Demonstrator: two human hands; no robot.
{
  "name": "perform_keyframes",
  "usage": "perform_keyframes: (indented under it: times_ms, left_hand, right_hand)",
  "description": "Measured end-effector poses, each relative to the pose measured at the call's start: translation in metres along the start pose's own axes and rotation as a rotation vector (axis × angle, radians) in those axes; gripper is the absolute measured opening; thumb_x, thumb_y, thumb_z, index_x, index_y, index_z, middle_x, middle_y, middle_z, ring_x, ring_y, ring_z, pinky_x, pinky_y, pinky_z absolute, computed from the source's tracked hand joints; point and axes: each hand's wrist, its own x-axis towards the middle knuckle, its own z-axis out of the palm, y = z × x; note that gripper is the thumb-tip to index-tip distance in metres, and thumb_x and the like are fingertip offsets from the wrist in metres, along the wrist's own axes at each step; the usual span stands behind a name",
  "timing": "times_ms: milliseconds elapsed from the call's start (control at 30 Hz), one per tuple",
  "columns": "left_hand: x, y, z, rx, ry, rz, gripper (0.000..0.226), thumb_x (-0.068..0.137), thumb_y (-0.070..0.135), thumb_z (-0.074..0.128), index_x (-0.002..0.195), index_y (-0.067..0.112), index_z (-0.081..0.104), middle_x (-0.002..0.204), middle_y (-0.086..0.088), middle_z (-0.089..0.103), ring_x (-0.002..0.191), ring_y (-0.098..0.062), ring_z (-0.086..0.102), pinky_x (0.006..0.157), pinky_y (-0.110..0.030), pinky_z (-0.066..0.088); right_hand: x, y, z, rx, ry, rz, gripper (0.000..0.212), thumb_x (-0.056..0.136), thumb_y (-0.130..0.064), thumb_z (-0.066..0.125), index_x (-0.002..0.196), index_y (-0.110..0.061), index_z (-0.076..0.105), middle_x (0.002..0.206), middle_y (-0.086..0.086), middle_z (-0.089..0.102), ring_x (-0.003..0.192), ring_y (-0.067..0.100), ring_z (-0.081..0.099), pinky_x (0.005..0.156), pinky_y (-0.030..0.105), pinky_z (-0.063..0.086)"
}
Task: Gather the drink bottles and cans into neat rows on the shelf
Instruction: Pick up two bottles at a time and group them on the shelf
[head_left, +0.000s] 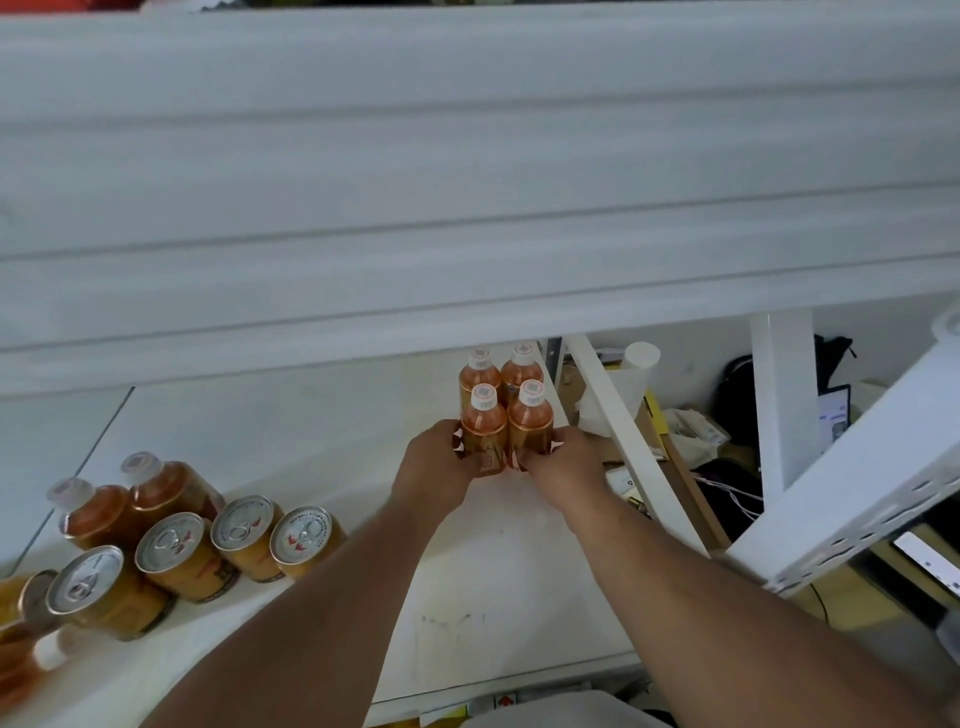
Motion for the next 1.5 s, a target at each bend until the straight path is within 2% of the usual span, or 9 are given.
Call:
perform_keyframes:
  times_ms: [100,500,700,867,1000,1133,1233,1400,1500]
  left_hand:
    - [0.001,0.003,0.002,0.023,0.008,-0.006,0.050,0.090,0.026,0.069,0.136,0.016,0.055,0.127,-0.001,0.065,0.108,-0.018,0.064,0.084,-0.028,0.053]
    - [0.005,0.006,0.007,0.098,0.026,-0.030,0.052,0.093,0.030,0.065,0.140,0.015,0.050,0.131,-0.005,0.063,0.113,-0.022,0.062,0.091,-0.034,0.054]
    - [0.000,0.002,0.001,0.194,-0.013,-0.032,0.077,0.091,0.047,0.065,0.152,0.015,0.032,0.151,-0.005,0.045,0.135,-0.024,0.046,0.104,-0.035,0.042]
    - [-0.020,-0.002,-0.013,0.486,-0.083,0.063,0.077,0.092,0.048,0.058,0.154,0.018,0.025,0.159,-0.005,0.029,0.144,-0.027,0.031,0.111,-0.043,0.037]
    - [-0.042,-0.005,-0.024,0.664,-0.145,0.125,0.074,0.094,0.050,0.052,0.155,0.018,0.024,0.163,-0.009,0.018,0.149,-0.029,0.020,0.118,-0.044,0.027]
    - [-0.064,-0.007,-0.032,0.732,-0.130,0.163,0.071,0.093,0.050,0.049,0.152,0.017,0.028,0.161,-0.010,0.024,0.147,-0.030,0.024,0.117,-0.047,0.029]
    - [-0.085,-0.007,-0.039,0.732,-0.108,0.145,0.068,0.090,0.051,0.050,0.147,0.017,0.036,0.152,-0.009,0.038,0.139,-0.030,0.035,0.111,-0.046,0.035]
    - [-0.131,-0.003,-0.051,0.701,-0.024,0.113,0.056,0.089,0.049,0.052,0.133,0.015,0.048,0.128,-0.007,0.053,0.123,-0.029,0.048,0.098,-0.044,0.043]
    - [-0.164,0.001,-0.057,0.684,0.006,0.064,0.052,0.090,0.047,0.053,0.130,0.015,0.050,0.126,-0.007,0.053,0.122,-0.029,0.048,0.095,-0.044,0.043]
  right_hand:
    - [0.004,-0.001,0.000,-0.014,0.006,-0.008,0.037,0.093,-0.026,0.075,0.124,-0.012,0.060,0.120,0.008,0.067,0.093,0.020,0.056,0.080,0.035,0.046]
    - [0.010,-0.004,0.003,-0.011,0.010,0.036,0.046,0.095,-0.028,0.071,0.136,-0.013,0.056,0.131,0.010,0.065,0.117,0.030,0.062,0.090,0.038,0.050]
    - [0.004,-0.004,-0.001,-0.045,-0.022,0.099,0.069,0.097,-0.034,0.068,0.153,-0.009,0.037,0.152,0.013,0.049,0.134,0.035,0.052,0.089,0.036,0.044]
    - [-0.015,-0.003,-0.009,-0.239,-0.065,0.115,0.066,0.099,-0.043,0.060,0.152,-0.011,0.039,0.153,0.012,0.048,0.135,0.034,0.050,0.102,0.038,0.045]
    - [-0.044,-0.004,-0.011,-0.647,-0.159,-0.054,0.065,0.101,-0.052,0.050,0.152,-0.013,0.041,0.152,0.011,0.049,0.138,0.032,0.048,0.110,0.041,0.043]
    - [-0.072,-0.004,-0.008,-0.940,-0.201,-0.279,0.070,0.102,-0.057,0.043,0.157,-0.016,0.031,0.164,0.010,0.032,0.152,0.033,0.027,0.121,0.048,0.027]
    - [-0.089,-0.010,-0.009,-1.009,-0.241,-0.346,0.071,0.103,-0.056,0.040,0.160,-0.017,0.024,0.169,0.008,0.020,0.155,0.031,0.018,0.123,0.047,0.019]
    - [-0.117,-0.017,-0.012,-0.984,-0.252,-0.461,0.067,0.102,-0.056,0.044,0.156,-0.018,0.032,0.163,0.007,0.035,0.149,0.031,0.032,0.119,0.046,0.032]
    - [-0.140,-0.017,-0.014,-0.970,-0.281,-0.497,0.069,0.102,-0.055,0.044,0.159,-0.018,0.027,0.165,0.006,0.029,0.151,0.031,0.027,0.120,0.046,0.028]
